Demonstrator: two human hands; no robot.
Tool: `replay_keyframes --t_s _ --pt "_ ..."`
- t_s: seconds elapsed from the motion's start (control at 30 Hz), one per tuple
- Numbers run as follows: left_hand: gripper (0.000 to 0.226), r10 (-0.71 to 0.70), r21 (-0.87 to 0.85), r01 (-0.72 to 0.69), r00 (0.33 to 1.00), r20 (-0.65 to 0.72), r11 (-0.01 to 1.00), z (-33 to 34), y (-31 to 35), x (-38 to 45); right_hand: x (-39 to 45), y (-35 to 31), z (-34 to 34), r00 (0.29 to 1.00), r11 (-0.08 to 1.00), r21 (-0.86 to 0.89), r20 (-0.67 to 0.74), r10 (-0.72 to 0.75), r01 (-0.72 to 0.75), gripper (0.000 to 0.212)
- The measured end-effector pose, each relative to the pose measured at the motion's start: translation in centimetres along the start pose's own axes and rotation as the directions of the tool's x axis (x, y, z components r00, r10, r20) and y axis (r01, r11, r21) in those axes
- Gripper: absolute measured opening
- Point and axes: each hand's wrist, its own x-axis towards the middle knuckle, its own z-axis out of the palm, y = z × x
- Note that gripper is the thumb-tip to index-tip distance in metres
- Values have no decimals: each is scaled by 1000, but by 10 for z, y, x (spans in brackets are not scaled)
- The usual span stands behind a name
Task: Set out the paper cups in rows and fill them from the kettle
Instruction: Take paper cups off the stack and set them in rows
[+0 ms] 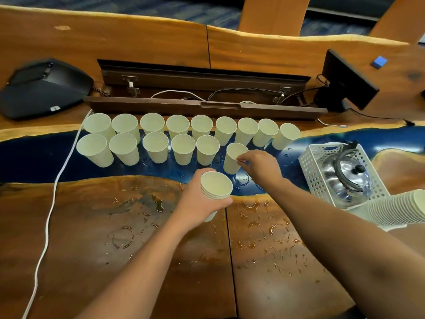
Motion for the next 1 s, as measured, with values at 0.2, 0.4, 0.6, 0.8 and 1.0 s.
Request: replay_keyframes --t_s 0.2,0.4,0.6,0.8,1.0 --pt "80 -24 11 24 1000 5 1000 0 -5 2 12 -5 3 999 1000 12 42 18 -18 28" --pt "80 -22 20 22 1000 10 1000 -1 -6 4 21 -7 3 998 1000 -3 61 17 -17 27" --pt "82 -35 38 34 999 15 999 -1 -5 4 28 -6 2 994 1000 5 104 27 -28 28" --pt "81 -26 27 25 1000 5 999 -1 -6 4 24 -6 -4 995 998 58 92 28 -33 40" --pt "80 -14 2 14 1000 -10 1000 -2 -7 4 -3 -24 -37 994 964 249 -72 -77 92 34"
